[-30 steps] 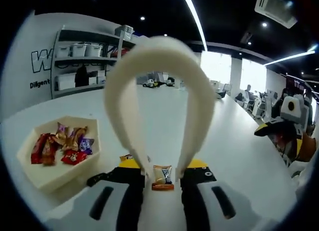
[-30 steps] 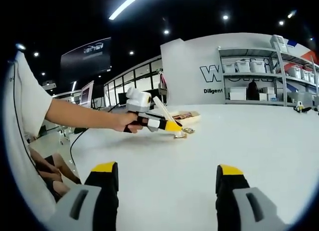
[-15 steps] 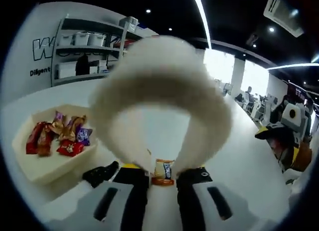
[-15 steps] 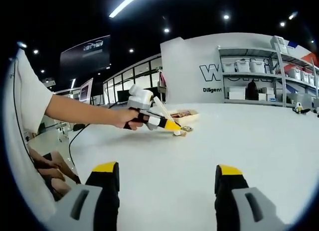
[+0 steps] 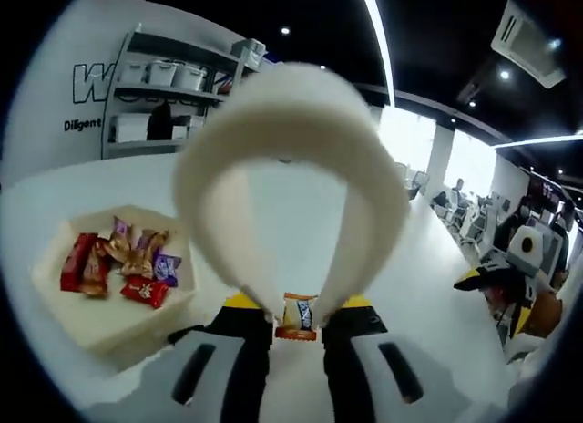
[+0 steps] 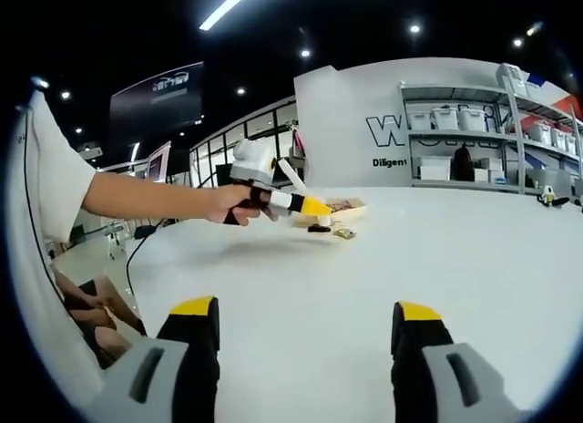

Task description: Place the target food into the container with the food tongs after gripping and lifting it, then release it inside without dropping or visibly crushing the food.

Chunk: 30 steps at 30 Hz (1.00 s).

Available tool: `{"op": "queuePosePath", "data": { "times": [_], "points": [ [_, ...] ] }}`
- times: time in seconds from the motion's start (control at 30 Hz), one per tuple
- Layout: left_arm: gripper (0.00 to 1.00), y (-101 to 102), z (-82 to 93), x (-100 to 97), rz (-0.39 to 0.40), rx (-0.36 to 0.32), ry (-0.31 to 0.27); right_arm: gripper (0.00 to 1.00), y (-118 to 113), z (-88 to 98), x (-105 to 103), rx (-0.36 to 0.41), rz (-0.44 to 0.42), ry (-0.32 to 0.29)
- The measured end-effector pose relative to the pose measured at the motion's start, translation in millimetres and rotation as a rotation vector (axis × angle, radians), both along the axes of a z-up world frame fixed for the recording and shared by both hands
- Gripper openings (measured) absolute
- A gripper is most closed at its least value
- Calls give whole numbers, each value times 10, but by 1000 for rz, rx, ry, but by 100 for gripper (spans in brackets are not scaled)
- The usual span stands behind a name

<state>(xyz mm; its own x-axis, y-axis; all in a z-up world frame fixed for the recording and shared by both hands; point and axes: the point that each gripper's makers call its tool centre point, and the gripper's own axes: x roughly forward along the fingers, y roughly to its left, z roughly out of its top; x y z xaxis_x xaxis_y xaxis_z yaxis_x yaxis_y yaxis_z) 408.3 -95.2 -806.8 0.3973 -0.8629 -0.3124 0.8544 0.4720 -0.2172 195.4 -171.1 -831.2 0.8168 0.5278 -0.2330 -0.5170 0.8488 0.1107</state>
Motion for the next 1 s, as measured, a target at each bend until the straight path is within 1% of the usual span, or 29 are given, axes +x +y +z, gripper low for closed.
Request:
{"op": "queuePosePath", "data": {
  "times": [0.17, 0.23, 0.3, 0.33, 0.37, 0.4, 0.43, 0.5, 0.53, 0.57, 0.6, 0.63, 0.7, 0.77, 0.83, 0.9, 0.93, 1.0],
  "points": [
    [19, 219, 107, 300, 61, 15, -40, 75, 36, 12, 7, 0, 6, -3],
    [19, 304, 143, 439, 96, 7, -38, 75, 43, 10, 12, -2, 6, -2],
    [19, 356, 156, 546, 115, 13, -36, 75, 46, 6, 14, -6, 7, -1],
    [19, 391, 172, 631, 133, 31, -63, 75, 45, 6, 16, -6, 6, 0],
    [19, 417, 190, 692, 148, 32, -71, 75, 46, 5, 16, -7, 5, 0],
    [19, 428, 223, 752, 167, 6, -54, 75, 45, 3, 15, -7, 5, 1],
    [19, 431, 217, 785, 170, 7, -46, 75, 42, 2, 17, -8, 4, 2],
    [19, 458, 158, 898, 192, 45, -62, 75, 37, -3, 18, -9, 2, 4],
    [19, 450, 120, 929, 197, 45, -48, 75, 34, -6, 19, -11, 1, 6],
    [19, 470, 44, 980, 220, 58, -22, 75, 32, -8, 20, -12, 0, 6],
    [19, 472, 8, 1011, 227, 58, -21, 75, 28, -11, 20, -14, -1, 8],
    [19, 492, -70, 1050, 243, 82, -15, 75, 25, -10, 20, -15, -3, 8],
    [19, 506, -119, 1089, 256, 93, -28, 75, 17, -7, 10, -18, -4, 9],
    [19, 524, -160, 1123, 269, 95, -16, 75, -3, -11, 0, -21, -8, 10],
    [19, 546, -195, 1143, 279, 109, -16, 74, -25, -18, -4, -22, -11, 13],
    [20, 593, -232, 1161, 292, 146, -42, 74, -37, -27, -6, -28, -12, 15],
    [21, 593, -231, 1155, 291, 141, -48, 73, -48, -35, -6, -35, -14, 16],
    [22, 598, -236, 1151, 302, 139, -42, 73, -56, -34, -2, -37, -15, 14]
  ]
}}
